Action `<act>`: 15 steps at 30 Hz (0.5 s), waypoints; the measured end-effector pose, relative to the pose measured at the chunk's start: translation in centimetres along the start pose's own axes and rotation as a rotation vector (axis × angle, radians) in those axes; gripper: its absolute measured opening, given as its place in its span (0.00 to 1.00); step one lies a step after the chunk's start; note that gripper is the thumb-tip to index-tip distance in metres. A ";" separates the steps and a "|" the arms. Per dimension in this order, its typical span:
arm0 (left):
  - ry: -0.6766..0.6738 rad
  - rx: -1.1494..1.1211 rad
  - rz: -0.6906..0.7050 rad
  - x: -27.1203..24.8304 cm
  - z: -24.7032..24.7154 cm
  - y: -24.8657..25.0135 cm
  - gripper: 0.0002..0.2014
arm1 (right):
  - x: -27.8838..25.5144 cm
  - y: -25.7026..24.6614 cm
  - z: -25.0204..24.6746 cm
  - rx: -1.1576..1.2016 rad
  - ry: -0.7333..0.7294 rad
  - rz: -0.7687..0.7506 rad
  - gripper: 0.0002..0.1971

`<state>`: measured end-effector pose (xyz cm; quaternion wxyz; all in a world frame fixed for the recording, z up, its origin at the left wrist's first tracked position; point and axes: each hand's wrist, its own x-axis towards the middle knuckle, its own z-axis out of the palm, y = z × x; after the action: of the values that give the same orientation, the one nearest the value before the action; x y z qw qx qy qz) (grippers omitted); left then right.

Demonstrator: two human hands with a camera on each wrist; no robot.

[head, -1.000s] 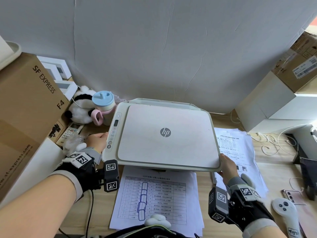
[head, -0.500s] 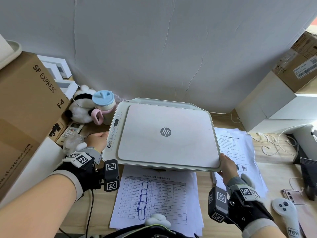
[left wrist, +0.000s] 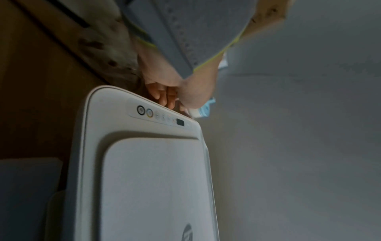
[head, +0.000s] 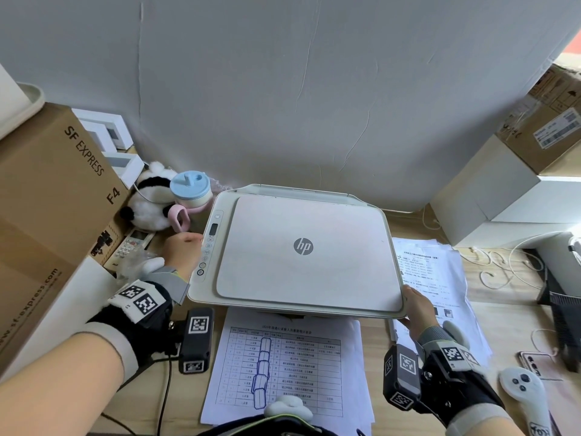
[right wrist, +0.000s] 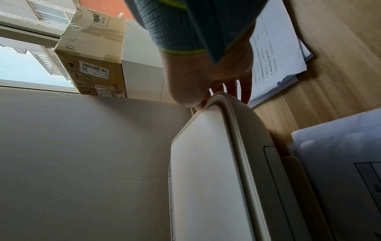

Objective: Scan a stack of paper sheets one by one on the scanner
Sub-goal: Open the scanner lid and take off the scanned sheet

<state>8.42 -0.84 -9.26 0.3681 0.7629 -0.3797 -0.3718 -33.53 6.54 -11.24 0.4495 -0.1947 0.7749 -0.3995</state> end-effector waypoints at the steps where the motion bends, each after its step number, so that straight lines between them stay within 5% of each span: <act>1: -0.039 -0.002 0.008 -0.3 0.2 0.3 0.13 | -0.1 -0.1 0.0 -0.005 -0.002 0.000 0.08; 7: -0.241 0.007 -0.150 -2.1 1.4 2.1 0.10 | -0.3 -0.1 0.1 0.029 0.012 0.031 0.11; 10: -0.252 -0.078 -0.303 -2.4 1.7 3.2 0.07 | -0.3 -0.1 0.0 0.048 0.013 0.051 0.10; 15: -0.279 -0.247 -0.357 -2.3 0.7 4.5 0.04 | -0.9 -0.4 -0.2 0.177 -0.003 0.055 0.14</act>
<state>5.47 -1.06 -5.11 0.3310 0.7084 -0.2377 -0.5763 -33.26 6.98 -10.39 0.4771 -0.1335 0.7409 -0.4535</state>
